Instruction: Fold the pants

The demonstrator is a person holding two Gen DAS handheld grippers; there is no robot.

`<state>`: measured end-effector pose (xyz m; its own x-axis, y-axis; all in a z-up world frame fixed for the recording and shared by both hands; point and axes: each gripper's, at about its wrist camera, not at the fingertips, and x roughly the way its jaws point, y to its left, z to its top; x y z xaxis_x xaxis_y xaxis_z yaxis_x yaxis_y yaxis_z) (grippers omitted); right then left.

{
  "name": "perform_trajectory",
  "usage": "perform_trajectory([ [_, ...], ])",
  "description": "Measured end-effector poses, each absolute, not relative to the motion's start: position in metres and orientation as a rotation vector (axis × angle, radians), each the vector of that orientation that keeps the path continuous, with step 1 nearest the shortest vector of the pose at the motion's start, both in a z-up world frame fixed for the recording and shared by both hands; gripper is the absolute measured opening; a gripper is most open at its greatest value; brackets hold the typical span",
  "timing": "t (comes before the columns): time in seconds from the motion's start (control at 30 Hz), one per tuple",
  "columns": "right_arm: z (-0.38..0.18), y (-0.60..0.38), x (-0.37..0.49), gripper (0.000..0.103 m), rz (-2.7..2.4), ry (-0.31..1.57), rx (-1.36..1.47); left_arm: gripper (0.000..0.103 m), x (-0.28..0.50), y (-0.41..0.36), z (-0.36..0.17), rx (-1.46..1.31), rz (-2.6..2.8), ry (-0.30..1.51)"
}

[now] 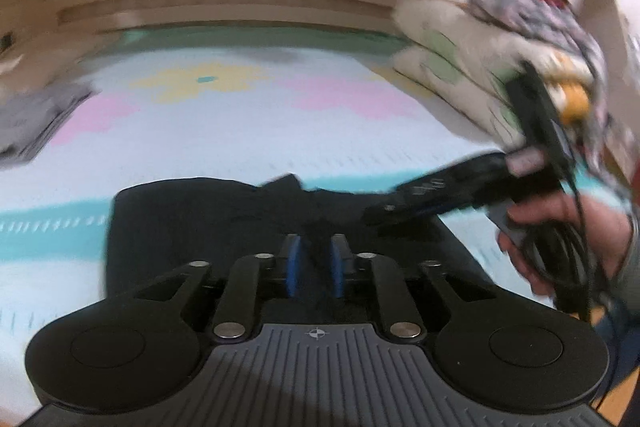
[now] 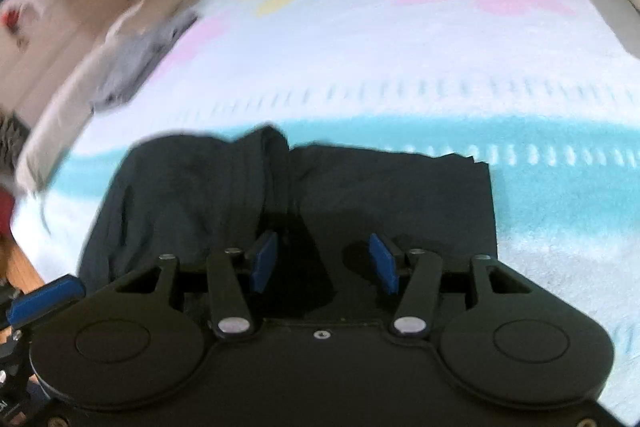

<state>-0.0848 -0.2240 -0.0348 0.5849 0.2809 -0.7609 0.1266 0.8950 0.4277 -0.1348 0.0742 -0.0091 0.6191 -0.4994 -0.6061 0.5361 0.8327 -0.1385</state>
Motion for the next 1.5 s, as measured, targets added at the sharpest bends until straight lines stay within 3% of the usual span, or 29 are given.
perform_trajectory([
  [0.1, -0.04, -0.222, -0.077, 0.066, 0.145, 0.926, 0.559, 0.021, -0.104, 0.09, -0.015, -0.02, -0.428, 0.757],
  [0.17, -0.045, -0.214, -0.071, 0.078, 0.17, 0.927, 0.58, 0.021, -0.086, 0.104, -0.03, -0.059, -0.301, 0.837],
  [0.33, -0.059, -0.199, -0.056, 0.081, 0.184, 0.971, 0.559, 0.021, -0.05, 0.126, -0.074, -0.174, -0.181, 1.037],
  [0.57, -0.077, -0.193, -0.05, 0.081, 0.209, 1.039, 0.596, 0.021, -0.043, 0.119, -0.087, -0.072, -0.185, 1.046],
  [0.6, -0.078, -0.19, -0.05, 0.079, 0.222, 1.04, 0.597, 0.021, -0.043, 0.122, -0.087, -0.081, -0.186, 1.048],
  [0.7, -0.076, -0.181, -0.048, 0.051, 0.257, 1.055, 0.579, 0.021, -0.045, 0.129, -0.086, -0.117, -0.186, 1.049],
  [0.73, -0.074, -0.178, -0.049, 0.034, 0.268, 1.052, 0.572, 0.021, -0.048, 0.129, -0.082, -0.125, -0.185, 1.047],
  [0.77, -0.07, -0.174, -0.05, 0.03, 0.273, 1.04, 0.562, 0.022, -0.049, 0.132, -0.08, -0.13, -0.178, 1.045],
  [1.5, -0.023, -0.15, -0.073, 0.028, 0.291, 0.952, 0.41, 0.022, -0.06, 0.122, -0.014, 0.095, -0.002, 1.048],
])
